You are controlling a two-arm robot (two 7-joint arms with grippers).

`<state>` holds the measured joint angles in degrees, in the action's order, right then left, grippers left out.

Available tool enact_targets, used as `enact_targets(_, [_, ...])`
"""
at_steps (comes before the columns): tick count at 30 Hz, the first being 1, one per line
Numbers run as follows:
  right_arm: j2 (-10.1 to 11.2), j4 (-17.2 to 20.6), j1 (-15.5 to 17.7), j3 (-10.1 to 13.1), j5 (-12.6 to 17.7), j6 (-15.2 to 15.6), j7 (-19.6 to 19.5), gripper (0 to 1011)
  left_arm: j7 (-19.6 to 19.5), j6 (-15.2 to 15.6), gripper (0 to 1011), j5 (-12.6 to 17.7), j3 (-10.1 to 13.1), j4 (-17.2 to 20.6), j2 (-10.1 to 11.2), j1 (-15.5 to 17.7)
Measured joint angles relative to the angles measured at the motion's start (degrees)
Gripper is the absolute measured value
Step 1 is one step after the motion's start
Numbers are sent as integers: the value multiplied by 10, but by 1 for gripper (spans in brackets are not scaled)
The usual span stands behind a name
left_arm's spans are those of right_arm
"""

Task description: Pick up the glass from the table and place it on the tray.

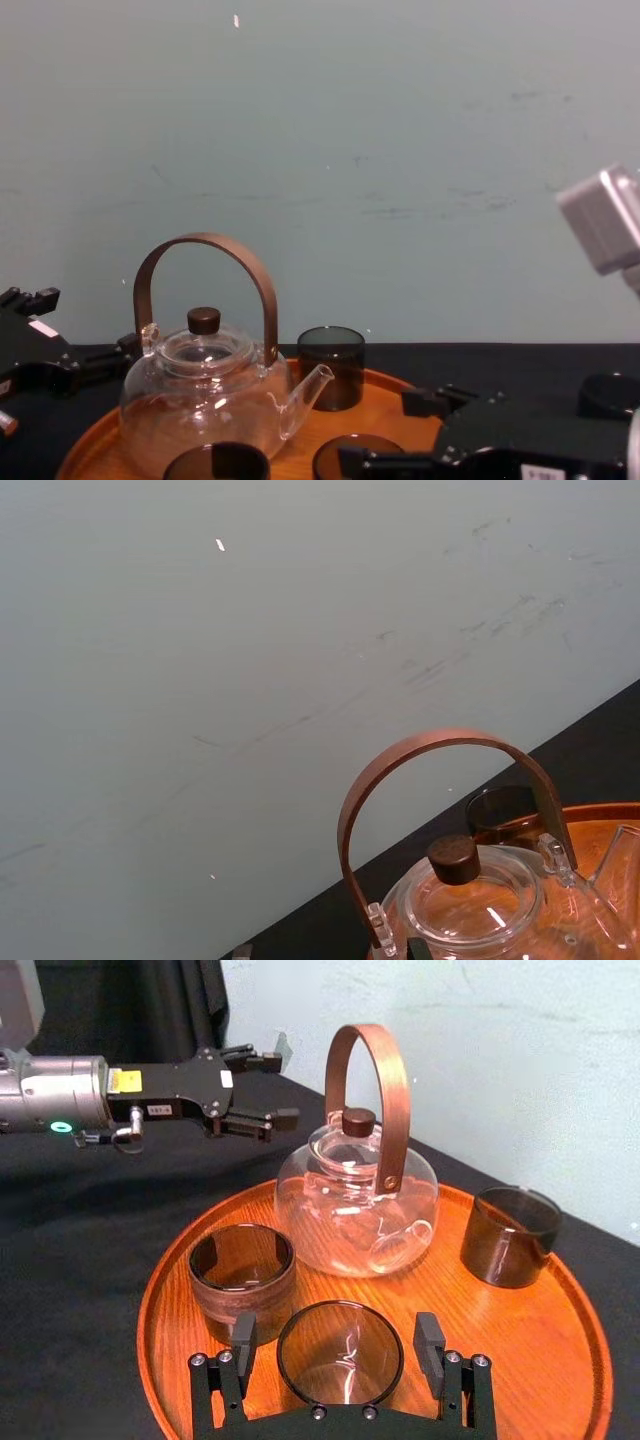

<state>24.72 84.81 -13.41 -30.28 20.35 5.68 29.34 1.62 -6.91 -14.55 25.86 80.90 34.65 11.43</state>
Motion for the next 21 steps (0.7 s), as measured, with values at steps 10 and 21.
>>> enact_targets(10, [26,58,39,25,16,-2,-9,1003,0,0,1001,0,0,0,0,0])
enact_targets(21, [61,96,104,78,63,-29,-18,1002,0,0,1001,0,0,0,0,0])
